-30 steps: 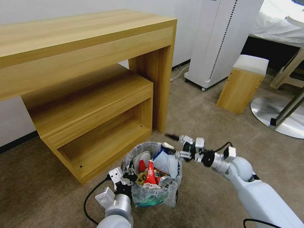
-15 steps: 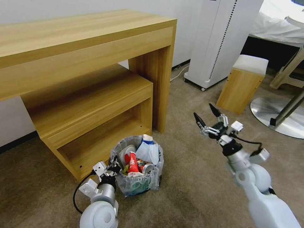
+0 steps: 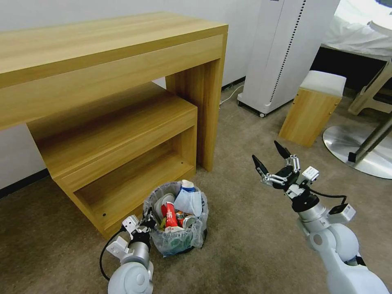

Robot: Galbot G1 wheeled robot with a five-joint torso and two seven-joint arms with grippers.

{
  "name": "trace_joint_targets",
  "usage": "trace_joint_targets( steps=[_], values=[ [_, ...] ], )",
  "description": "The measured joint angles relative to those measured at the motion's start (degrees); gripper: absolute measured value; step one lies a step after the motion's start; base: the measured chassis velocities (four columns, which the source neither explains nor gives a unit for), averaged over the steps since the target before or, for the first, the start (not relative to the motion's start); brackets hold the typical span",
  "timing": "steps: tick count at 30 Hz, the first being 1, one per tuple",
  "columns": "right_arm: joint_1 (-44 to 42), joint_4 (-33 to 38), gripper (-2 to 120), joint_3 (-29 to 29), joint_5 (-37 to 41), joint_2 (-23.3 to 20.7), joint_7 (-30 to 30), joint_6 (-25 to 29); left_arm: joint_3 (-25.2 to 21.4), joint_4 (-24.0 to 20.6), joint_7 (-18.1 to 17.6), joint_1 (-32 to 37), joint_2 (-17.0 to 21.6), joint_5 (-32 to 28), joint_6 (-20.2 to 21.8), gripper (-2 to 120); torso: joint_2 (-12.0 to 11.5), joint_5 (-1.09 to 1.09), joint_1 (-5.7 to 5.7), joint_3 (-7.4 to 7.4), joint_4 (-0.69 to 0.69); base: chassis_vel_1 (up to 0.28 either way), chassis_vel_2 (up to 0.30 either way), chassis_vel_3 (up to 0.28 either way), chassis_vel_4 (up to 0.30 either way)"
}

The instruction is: Pick up the trash bin and place the garbage on the floor into it.

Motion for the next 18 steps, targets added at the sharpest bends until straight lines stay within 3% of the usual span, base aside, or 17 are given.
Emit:
trace_joint_targets(
  steps=[2, 10, 14, 18],
  values=[
    [0.05, -0.10, 100, -0.09, -0.06, 0.04, -0.05, -0.02, 0.04, 0.12, 0.11, 0.03, 0.00, 0.20, -0.08, 5, 0.00, 0.00, 0.00, 0.00, 0.00, 0.000, 0.000, 0.000, 0.000],
    [-0.17, -0.79, 100, -0.16, -0.52, -0.54, 1.61, -0.10, 1.56, -1.82, -2.25, 1.21, 0.02, 4.89, 0.27, 34, 0.00, -0.03, 0.00, 0.01, -0.01, 0.000, 0.000, 0.000, 0.000],
    [-1.48, -0.14, 100, -0.29, -1.35, -1.27, 7.17, 1.01, 1.86, -6.79, -4.07, 2.51, 0.06, 12.38, 0.36, 50, 0.00, -0.03, 0.00, 0.00, -0.01, 0.000, 0.000, 0.000, 0.000],
    [-2.57, 0.32, 100, 0.20, -6.44, -1.29, 12.11, 1.49, 1.67, -11.84, -2.90, 4.04, 1.31, 18.36, 0.11, 64, 0.00, -0.01, 0.00, 0.01, 0.00, 0.000, 0.000, 0.000, 0.000]
  ],
)
